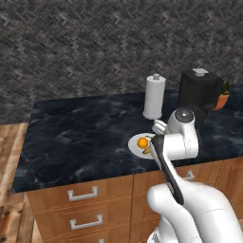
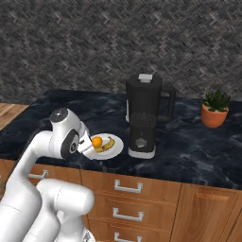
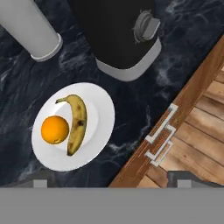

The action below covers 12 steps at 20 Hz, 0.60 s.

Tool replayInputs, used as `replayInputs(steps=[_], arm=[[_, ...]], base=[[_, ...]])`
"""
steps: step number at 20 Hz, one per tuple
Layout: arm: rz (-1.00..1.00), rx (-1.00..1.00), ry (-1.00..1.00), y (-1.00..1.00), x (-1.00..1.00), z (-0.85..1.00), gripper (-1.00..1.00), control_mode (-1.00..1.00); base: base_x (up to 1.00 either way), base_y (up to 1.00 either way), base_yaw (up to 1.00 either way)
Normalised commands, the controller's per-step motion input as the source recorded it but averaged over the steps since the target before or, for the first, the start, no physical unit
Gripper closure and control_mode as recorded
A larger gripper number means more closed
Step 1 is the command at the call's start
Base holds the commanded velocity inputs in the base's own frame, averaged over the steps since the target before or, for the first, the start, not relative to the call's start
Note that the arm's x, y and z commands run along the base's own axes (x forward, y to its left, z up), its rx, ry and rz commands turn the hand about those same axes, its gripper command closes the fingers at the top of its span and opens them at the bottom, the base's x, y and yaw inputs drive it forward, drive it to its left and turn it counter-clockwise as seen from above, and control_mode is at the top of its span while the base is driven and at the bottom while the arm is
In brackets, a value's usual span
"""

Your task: Pick the banana and orange from the fridge and place them on the plate next to the blender to make a fruit smoothie.

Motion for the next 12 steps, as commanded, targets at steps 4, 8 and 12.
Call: replayInputs(steps=[4,8,12], arm=[[-0.01,0.00,-0.06,-0.12,-0.84,0.75,-1.00,-1.00],[0.00,0.00,0.00,-0.04,-0.84,0.65,-1.00,-1.00],[0.00,0.00,0.00,-0.04,-0.66,0.41,-1.00,-1.00]], base=[[0.00,0.00,0.00],[0.00,0.00,0.00],[0.00,0.00,0.00]])
